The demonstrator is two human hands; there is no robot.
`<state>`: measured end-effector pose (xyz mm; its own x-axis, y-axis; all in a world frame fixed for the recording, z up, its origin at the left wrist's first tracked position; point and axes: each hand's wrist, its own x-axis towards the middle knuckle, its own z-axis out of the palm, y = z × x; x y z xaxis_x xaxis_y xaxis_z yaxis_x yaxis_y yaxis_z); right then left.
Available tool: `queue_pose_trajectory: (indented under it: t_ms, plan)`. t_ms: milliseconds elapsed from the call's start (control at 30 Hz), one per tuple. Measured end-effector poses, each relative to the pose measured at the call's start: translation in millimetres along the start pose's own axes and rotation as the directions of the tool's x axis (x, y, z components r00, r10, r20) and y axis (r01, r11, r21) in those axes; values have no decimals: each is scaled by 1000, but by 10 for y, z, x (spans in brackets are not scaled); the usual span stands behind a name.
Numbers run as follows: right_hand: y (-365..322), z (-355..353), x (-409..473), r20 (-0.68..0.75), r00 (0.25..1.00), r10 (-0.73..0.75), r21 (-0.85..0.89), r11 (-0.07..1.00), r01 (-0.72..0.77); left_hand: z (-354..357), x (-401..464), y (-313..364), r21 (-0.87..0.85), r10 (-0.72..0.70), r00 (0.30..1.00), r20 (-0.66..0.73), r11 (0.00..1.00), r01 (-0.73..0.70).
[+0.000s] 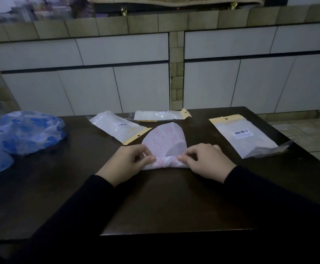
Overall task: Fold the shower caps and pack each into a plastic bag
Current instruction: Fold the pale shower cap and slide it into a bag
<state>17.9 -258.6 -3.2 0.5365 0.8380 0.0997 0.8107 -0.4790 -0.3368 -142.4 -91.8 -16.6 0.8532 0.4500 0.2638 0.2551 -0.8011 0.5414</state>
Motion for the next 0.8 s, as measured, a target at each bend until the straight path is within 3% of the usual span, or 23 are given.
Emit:
queue_pose_trajectory:
  t_ms: [233, 367, 467, 667, 800]
  plan:
    - [-88, 82, -2, -188, 981, -41, -200, 980, 3, 27, 41, 39, 108, -13, 1000, -3, 994, 13]
    - [-24, 65, -21, -280, 932, -229, -216, 961, 172, 42, 37, 30, 237, 245, 965, -91, 947, -219]
    - [-9, 37, -46, -151, 937, -314, -250, 930, 271, 53, 52, 39, 230, 368, 930, 24, 903, -363]
    - [41, -31, -39, -1, 976, -216, -235, 949, 210, -5, 82, -89, 86, 293, 945, 146, 948, -308]
    - [62, -41, -22, -12, 977, -214, -279, 939, 202, -4, 137, -132, 71, 235, 964, 128, 967, -245]
